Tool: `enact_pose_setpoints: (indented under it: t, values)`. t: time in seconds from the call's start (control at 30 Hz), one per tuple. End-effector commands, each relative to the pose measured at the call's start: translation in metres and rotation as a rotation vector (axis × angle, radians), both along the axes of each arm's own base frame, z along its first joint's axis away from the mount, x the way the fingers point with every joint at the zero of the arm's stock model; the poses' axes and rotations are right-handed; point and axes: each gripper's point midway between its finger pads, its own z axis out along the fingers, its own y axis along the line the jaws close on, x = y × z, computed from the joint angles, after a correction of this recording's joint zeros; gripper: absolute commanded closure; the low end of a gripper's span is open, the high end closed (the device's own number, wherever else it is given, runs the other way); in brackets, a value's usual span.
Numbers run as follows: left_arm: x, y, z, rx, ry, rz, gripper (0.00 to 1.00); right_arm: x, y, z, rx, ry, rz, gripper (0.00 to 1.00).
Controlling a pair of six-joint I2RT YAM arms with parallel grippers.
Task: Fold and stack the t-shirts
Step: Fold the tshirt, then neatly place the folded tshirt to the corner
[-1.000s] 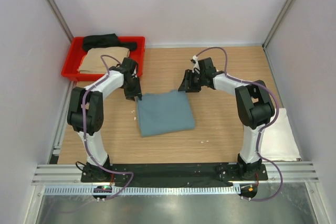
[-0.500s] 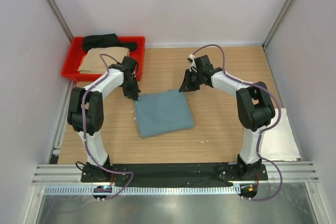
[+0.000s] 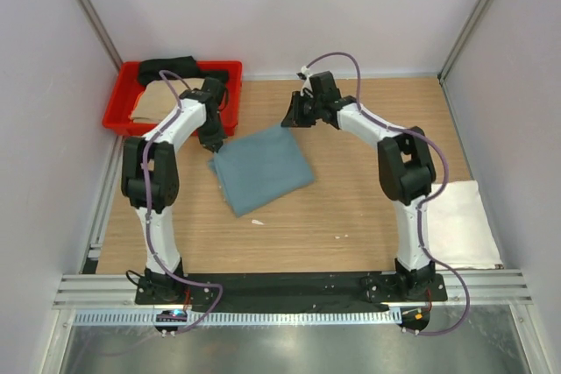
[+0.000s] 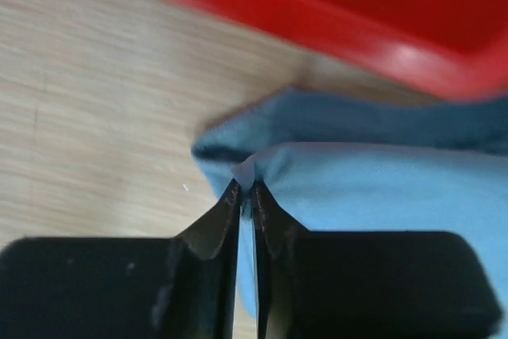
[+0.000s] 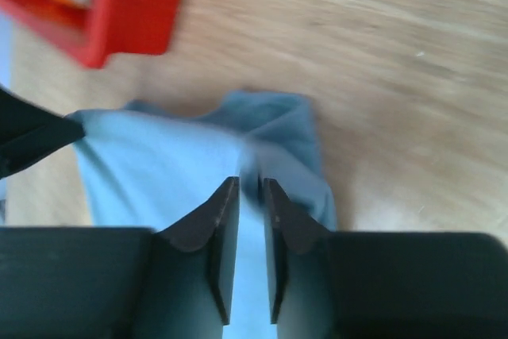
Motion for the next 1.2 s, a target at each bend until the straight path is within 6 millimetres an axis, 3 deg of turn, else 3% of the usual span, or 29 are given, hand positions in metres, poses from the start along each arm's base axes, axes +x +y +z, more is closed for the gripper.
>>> enact_pose_setpoints:
  t: [0.0,0.07,0.13,0.2,0.27,0.3,0.33,0.4,0.43,0.57,0.7,0.73,0.8,0.93,1.17]
  values:
    - [0.007,0.037,-0.022,0.141,0.06,0.067,0.86,0.031,-0.005,-0.007,-0.005,-0.009,-0.02,0.74]
    - [0.01,0.042,-0.013,0.165,0.033,0.078,0.82,0.034,-0.012,-0.001,-0.035,-0.034,-0.031,0.51]
    - [0.008,0.044,-0.002,0.152,-0.004,0.092,0.78,0.037,-0.027,0.015,-0.048,-0.068,-0.038,0.43]
    - [-0.001,0.044,0.015,0.132,-0.044,0.106,0.67,0.042,-0.047,0.024,-0.058,-0.07,-0.074,0.36]
    - [-0.006,0.043,0.026,0.102,-0.073,0.123,0.54,0.036,-0.055,0.042,-0.076,-0.101,-0.083,0.0]
    - [-0.014,0.044,0.037,0.093,-0.1,0.13,0.5,0.03,-0.058,0.038,-0.087,-0.092,-0.082,0.0]
    - [-0.016,0.046,0.04,0.087,-0.111,0.139,0.47,0.025,-0.057,0.048,-0.071,-0.106,-0.071,0.0]
    - [-0.022,0.048,0.044,0.061,-0.119,0.149,0.43,0.01,-0.053,0.037,-0.042,-0.069,-0.037,0.0]
    - [-0.026,0.048,0.044,0.039,-0.105,0.152,0.43,0.011,-0.049,0.04,-0.012,-0.095,-0.026,0.0]
    - [-0.036,0.043,0.032,-0.033,-0.075,0.149,0.5,-0.01,-0.032,0.017,0.071,-0.032,0.06,0.01]
    - [-0.035,0.031,0.013,-0.168,-0.061,0.162,0.48,-0.016,-0.023,-0.001,0.088,0.016,0.107,0.14]
    - [-0.032,0.032,0.005,-0.179,-0.052,0.169,0.47,-0.018,-0.021,-0.007,0.094,0.035,0.115,0.22]
    - [-0.029,0.03,0.0,-0.2,-0.045,0.169,0.43,-0.021,-0.015,-0.017,0.108,0.073,0.146,0.27]
    - [-0.025,0.024,-0.017,-0.257,0.005,0.199,0.4,-0.029,-0.016,-0.037,0.056,0.108,0.163,0.14]
    - [-0.023,0.021,-0.039,-0.275,0.034,0.24,0.36,-0.047,-0.015,-0.059,0.028,0.173,0.173,0.14]
